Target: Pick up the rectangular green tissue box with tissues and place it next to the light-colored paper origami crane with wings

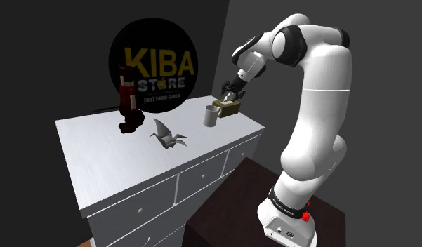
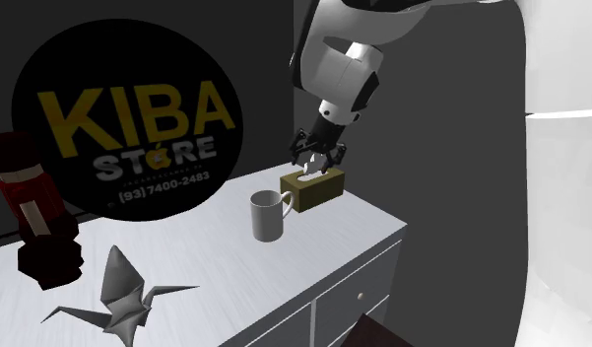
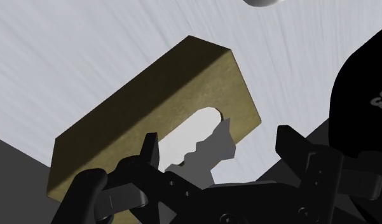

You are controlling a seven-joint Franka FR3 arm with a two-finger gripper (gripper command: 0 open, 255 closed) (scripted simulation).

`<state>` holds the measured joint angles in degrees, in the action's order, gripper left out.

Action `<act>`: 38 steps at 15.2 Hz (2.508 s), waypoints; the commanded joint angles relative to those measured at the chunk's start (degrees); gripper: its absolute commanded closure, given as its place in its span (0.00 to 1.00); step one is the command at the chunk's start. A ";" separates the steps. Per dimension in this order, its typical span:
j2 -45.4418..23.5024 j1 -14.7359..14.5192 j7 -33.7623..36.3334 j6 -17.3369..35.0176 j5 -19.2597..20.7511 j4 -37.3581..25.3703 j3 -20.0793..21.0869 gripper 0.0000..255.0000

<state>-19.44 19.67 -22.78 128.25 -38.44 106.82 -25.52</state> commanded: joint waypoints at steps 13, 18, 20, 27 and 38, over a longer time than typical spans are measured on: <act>-0.18 -0.01 -0.01 0.12 -0.13 -0.08 0.07 1.00; 0.61 -0.20 0.83 -0.80 0.70 -0.48 -0.24 1.00; 1.35 -0.36 1.69 -1.79 1.52 -0.99 -0.53 1.00; 3.64 -0.78 4.58 -5.44 4.16 -3.24 -1.37 1.00; 6.21 -1.02 8.64 -11.78 7.41 -8.18 -2.27 1.00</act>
<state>-13.50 18.61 -14.47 117.20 -31.34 99.18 -27.68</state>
